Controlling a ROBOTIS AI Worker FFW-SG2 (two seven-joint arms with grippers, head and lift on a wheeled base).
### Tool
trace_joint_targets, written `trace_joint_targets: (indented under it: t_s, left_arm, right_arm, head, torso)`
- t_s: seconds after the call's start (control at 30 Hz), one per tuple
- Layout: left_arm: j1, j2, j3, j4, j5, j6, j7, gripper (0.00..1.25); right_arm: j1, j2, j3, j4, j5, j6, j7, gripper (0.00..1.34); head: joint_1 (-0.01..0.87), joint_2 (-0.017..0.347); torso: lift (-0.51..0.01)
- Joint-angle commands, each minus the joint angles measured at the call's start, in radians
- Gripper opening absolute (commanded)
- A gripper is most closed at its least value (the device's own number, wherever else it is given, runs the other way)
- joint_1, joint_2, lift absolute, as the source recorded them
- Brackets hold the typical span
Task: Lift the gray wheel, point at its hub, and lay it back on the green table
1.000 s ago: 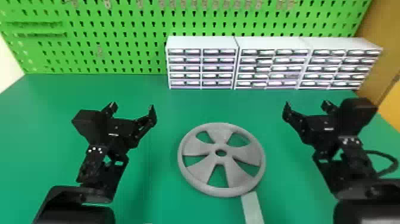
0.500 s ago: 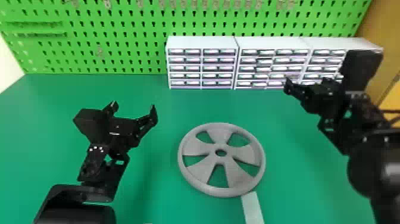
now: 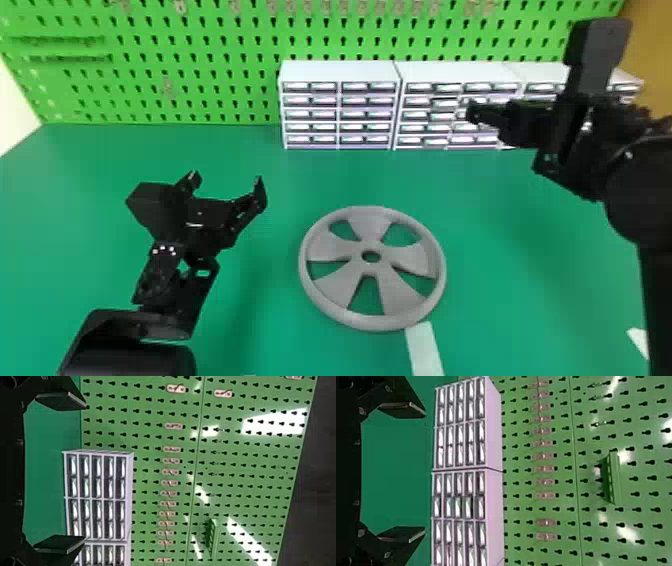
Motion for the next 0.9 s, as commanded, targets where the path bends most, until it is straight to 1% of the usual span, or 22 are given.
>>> trace_joint_targets:
  t_s: [0.0,0.23,0.53,0.67,0.77,0.87]
  left_arm:
    - [-0.004,0.002,-0.002,0.0,-0.002,0.0,0.0,1.15]
    - [-0.004,0.002,-0.003,0.0,-0.003,0.002,0.0,1.15]
    - [-0.006,0.002,-0.005,0.001,-0.005,0.002,0.0,1.15]
    - [-0.006,0.002,-0.006,0.001,-0.005,0.002,0.0,1.15]
    - [-0.004,0.002,-0.008,0.003,-0.006,0.002,0.0,1.15]
    - [0.0,0.002,-0.008,0.003,-0.008,0.003,0.0,1.15]
  right_arm:
    - [-0.05,0.012,0.002,0.007,-0.013,0.096,0.0,1.08]
    - [-0.112,0.023,0.013,0.052,0.008,0.252,0.0,1.07]
    - [-0.206,0.02,0.054,0.153,0.047,0.422,0.0,1.06]
    - [-0.238,0.021,0.068,0.197,0.073,0.458,0.0,1.06]
    - [-0.257,0.021,0.076,0.25,0.076,0.464,0.0,1.06]
    - [-0.284,0.017,0.102,0.314,0.088,0.484,0.0,1.06]
  head:
    - [0.692,0.048]
    - [0.692,0.048]
    - [0.692,0.048]
    - [0.692,0.048]
    - [0.692,0.048]
    - [0.692,0.048]
  torso:
    - [-0.093]
    - [-0.093]
    - [-0.093]
    - [-0.093]
    - [-0.093]
    - [-0.093]
